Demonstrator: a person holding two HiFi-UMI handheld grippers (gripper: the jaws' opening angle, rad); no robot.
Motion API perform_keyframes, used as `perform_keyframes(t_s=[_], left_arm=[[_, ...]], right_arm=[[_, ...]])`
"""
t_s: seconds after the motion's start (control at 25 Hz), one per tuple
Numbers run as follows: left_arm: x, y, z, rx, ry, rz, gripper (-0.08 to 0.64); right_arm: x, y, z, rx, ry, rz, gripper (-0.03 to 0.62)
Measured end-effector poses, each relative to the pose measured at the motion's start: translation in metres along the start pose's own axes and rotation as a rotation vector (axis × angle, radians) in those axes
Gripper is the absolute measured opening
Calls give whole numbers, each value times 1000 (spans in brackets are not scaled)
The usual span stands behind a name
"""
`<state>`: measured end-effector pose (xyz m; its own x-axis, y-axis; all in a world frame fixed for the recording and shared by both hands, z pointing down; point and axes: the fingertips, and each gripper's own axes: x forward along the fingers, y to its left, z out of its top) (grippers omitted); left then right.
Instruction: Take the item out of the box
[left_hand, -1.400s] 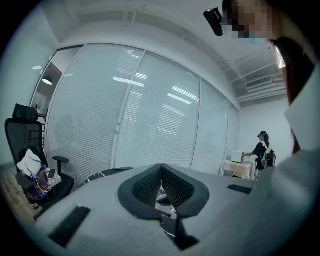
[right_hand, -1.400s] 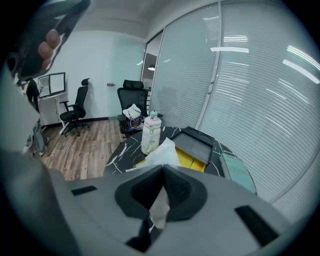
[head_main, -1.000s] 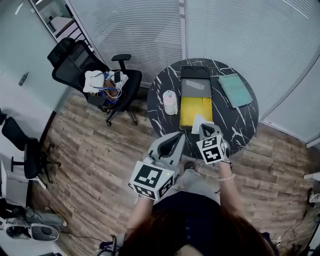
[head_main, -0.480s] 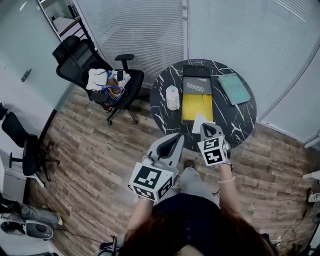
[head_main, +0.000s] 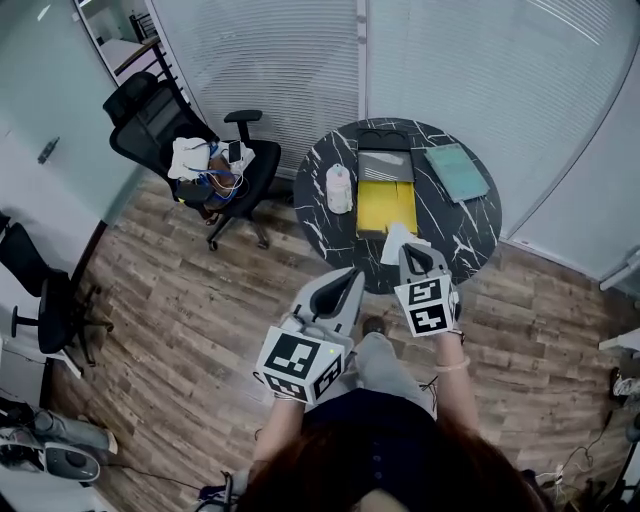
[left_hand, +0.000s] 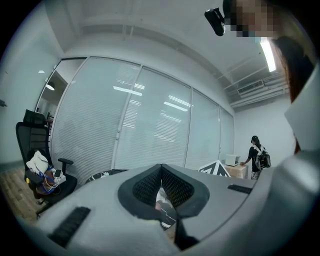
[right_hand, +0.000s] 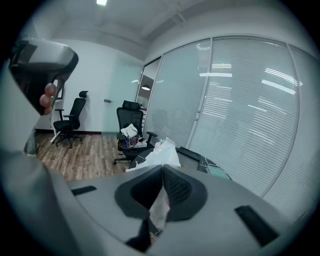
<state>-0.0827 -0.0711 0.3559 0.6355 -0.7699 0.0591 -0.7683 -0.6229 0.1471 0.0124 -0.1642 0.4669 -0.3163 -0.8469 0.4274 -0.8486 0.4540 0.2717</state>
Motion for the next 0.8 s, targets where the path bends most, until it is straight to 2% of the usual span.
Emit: perform_keyframes(t_s=[0.8], left_arm=[[-2,-18,-6,-15,-4,-42,26]], right_arm=[[-50,1,12,1,-53,-35,25]])
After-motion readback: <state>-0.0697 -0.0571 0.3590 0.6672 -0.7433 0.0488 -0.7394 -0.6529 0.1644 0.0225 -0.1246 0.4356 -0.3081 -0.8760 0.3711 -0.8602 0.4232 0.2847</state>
